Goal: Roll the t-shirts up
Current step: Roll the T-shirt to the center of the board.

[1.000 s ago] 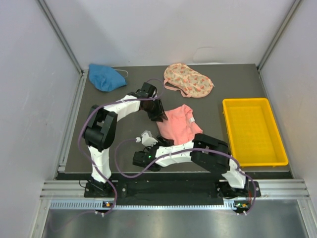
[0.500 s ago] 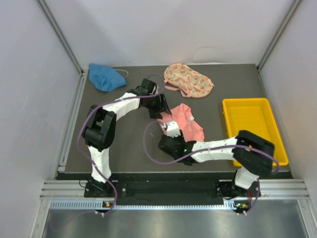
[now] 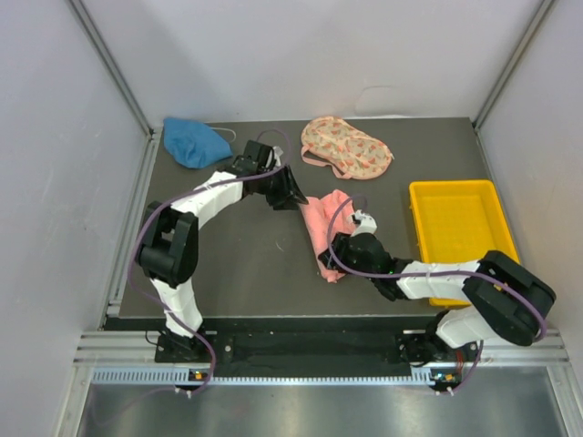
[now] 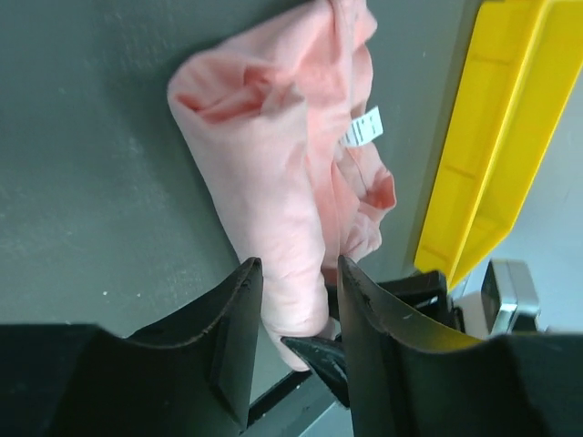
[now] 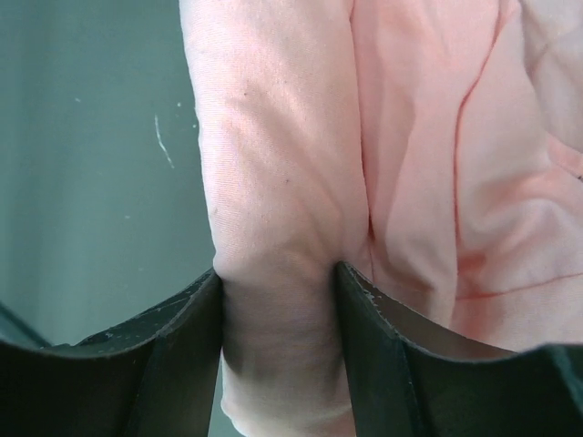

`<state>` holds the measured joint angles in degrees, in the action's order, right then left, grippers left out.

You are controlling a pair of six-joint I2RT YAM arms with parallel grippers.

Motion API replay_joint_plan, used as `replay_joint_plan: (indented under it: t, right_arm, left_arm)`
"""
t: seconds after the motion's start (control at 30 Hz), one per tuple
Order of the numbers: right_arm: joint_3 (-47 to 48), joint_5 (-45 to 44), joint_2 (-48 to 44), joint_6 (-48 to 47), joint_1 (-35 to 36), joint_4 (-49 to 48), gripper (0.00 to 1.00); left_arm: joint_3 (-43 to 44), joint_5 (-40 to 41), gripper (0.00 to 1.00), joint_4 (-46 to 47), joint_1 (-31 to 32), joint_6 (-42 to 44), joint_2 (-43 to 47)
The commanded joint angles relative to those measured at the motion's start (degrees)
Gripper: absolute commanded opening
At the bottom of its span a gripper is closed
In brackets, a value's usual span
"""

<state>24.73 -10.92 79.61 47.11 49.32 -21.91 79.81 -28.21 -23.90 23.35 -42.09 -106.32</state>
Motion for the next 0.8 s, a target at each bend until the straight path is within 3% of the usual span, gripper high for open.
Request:
replay_joint_plan:
  t: [0.0, 0.1, 0.33, 0.6, 0.77]
  right_arm:
    - [-3.5, 9.7, -0.1, 7.2, -3.1, -4.5, 0.50]
    - [-5.0, 10.7, -0.1, 9.6, -4.5, -5.9, 0.50]
    - [-7.5, 12.6, -0.1, 14.1, -6.5, -7.4, 0.49]
    - [-8.5, 12.3, -1.1, 18.5, -7.5, -5.6, 0.53]
    - [-5.6, 9.8, -5.5, 14.9, -7.3, 5.4, 0.57]
  left_arm:
    - [-3.5, -4.7, 0.42, 6.7, 1.9, -1.9, 2.2]
    - [-6.4, -7.5, 0.33, 11.8, 2.9, -4.7, 1.6]
    - [-8.0, -9.5, 0.29, 17.6, 5.5, -8.5, -1.6]
    - [-4.5, -3.5, 0.27, 13.6, 7.5, -9.3, -6.4]
    - [-1.9, 1.2, 0.25, 9.6, 8.5, -9.5, -9.3]
